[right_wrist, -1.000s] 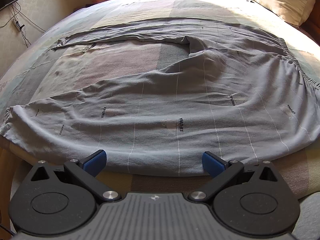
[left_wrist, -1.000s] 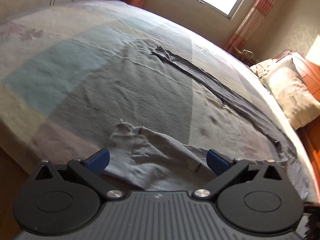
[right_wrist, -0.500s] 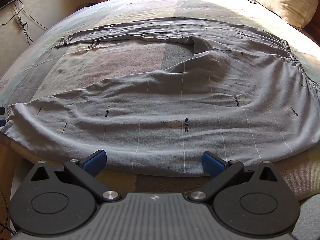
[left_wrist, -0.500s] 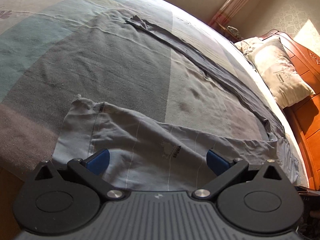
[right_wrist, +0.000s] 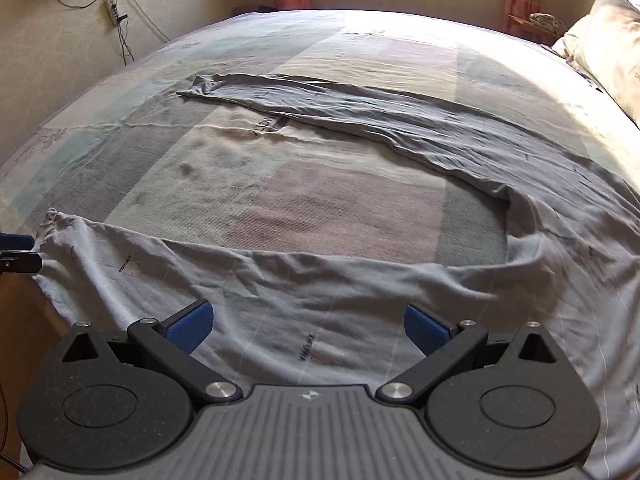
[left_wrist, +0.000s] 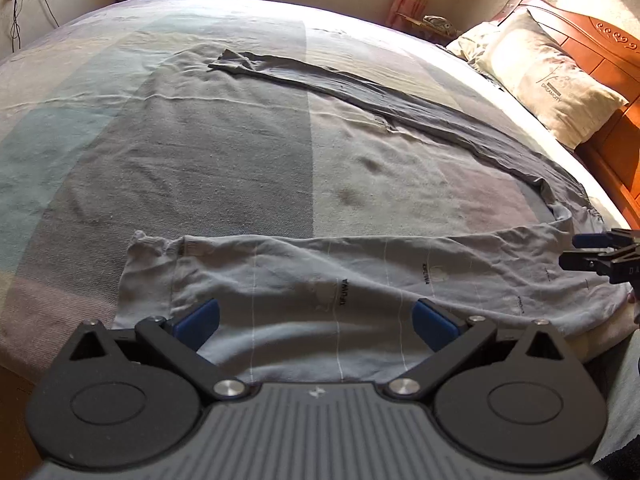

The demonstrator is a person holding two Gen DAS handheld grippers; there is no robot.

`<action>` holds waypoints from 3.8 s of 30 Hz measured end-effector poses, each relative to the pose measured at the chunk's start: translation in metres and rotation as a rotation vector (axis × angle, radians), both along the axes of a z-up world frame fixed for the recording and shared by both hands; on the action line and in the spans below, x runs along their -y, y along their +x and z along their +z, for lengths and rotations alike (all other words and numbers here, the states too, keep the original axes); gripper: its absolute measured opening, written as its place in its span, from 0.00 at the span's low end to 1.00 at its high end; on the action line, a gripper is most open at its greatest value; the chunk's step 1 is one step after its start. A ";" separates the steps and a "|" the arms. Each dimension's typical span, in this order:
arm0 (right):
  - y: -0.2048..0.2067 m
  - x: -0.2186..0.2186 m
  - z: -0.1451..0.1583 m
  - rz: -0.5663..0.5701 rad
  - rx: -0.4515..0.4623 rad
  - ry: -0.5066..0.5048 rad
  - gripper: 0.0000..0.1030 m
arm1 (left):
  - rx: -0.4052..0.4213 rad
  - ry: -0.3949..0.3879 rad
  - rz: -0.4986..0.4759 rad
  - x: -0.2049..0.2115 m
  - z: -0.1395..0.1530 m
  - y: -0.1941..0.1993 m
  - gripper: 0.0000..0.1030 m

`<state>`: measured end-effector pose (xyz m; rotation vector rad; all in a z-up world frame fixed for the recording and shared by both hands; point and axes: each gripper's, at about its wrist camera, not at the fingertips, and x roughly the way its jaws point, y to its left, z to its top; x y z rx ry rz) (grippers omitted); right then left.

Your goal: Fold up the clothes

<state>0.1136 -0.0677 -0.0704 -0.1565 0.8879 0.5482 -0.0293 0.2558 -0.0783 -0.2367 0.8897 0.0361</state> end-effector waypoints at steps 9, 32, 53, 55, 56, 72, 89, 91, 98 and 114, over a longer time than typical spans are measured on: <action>0.055 -0.058 -0.040 0.010 -0.002 -0.126 1.00 | -0.100 0.140 -0.058 0.010 -0.010 -0.010 0.99; -0.085 -0.164 -0.031 0.694 -0.128 0.166 1.00 | -0.124 0.203 -0.080 -0.010 -0.015 -0.011 0.99; -0.075 -0.099 -0.004 0.499 -0.229 0.284 1.00 | -0.078 0.076 -0.167 0.013 0.005 -0.003 0.99; -0.068 -0.066 0.004 0.418 -0.211 0.305 1.00 | -0.077 0.065 -0.189 0.022 -0.001 0.005 0.99; -0.064 -0.051 0.005 0.371 -0.207 0.301 1.00 | -0.076 0.060 -0.200 0.026 -0.004 0.009 0.99; -0.079 0.056 -0.021 0.162 -0.209 0.275 1.00 | -0.075 0.164 -0.209 0.056 0.001 0.011 0.99; -0.086 0.074 -0.019 0.164 -0.211 0.201 1.00 | -0.110 0.215 -0.218 0.069 0.000 0.005 0.99; -0.083 0.080 -0.017 0.143 -0.187 0.199 1.00 | -0.064 0.188 -0.247 0.079 0.011 0.009 0.99; -0.069 0.095 -0.034 0.001 -0.154 0.135 1.00 | -0.059 0.174 -0.401 0.143 0.001 0.034 0.99; 0.014 0.109 -0.007 -0.108 0.068 0.059 1.00 | -0.046 0.087 -0.404 0.183 -0.003 0.096 0.99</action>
